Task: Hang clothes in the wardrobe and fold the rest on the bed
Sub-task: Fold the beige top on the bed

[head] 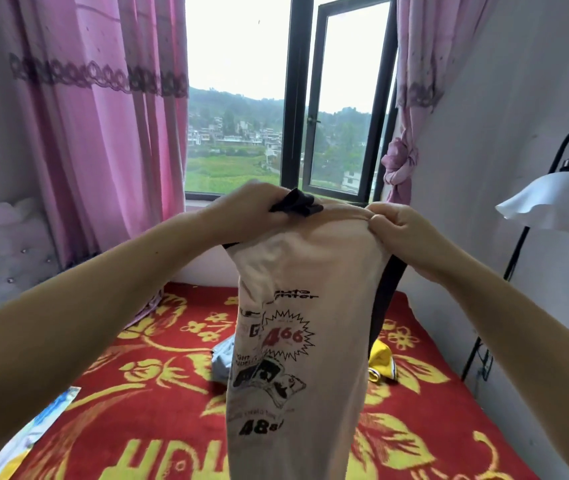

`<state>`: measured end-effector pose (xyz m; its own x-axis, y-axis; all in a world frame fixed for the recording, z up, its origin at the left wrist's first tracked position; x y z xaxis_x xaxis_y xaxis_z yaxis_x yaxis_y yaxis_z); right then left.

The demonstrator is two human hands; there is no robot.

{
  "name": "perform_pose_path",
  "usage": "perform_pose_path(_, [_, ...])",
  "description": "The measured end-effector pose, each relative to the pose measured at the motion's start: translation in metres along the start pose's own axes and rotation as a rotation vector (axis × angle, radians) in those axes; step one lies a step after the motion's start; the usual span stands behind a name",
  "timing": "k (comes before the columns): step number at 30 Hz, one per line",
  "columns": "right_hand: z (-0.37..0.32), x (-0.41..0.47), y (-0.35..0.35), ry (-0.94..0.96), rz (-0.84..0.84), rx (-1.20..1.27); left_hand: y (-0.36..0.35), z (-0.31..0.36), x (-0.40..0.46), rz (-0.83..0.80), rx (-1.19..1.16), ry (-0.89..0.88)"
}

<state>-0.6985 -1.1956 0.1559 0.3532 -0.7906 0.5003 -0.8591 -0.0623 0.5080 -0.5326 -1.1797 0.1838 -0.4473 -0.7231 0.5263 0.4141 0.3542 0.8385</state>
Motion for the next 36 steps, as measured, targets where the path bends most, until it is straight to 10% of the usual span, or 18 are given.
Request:
perform_pose_path(11, [0.032,-0.042,-0.047,-0.241,-0.734,0.148,-0.064,-0.003,-0.031,-0.625,0.059,0.035])
perform_pose_path(21, [0.14,0.008,-0.065,-0.411,-0.52,-0.156,-0.135,-0.093,-0.019,-0.806,0.125,0.229])
perform_pose_path(29, [0.176,0.083,-0.067,-0.245,0.015,-0.394,-0.123,-0.161,0.021,-0.372,0.188,0.342])
perform_pose_path(36, [0.112,0.113,-0.037,-0.026,0.007,-0.295,-0.059,-0.144,0.038,-0.304,0.228,0.223])
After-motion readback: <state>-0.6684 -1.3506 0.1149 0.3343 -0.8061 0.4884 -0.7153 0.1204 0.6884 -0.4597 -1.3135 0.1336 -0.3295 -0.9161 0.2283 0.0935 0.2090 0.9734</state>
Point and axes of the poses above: each hand's wrist, its own x-axis towards the middle knuckle, its own y-axis out of the back of the hand, z = x × y, the point moved 10 cm from there along x, towards the middle knuckle, and after that the axes turned 5 degrees about x, right-handed, at the moved point
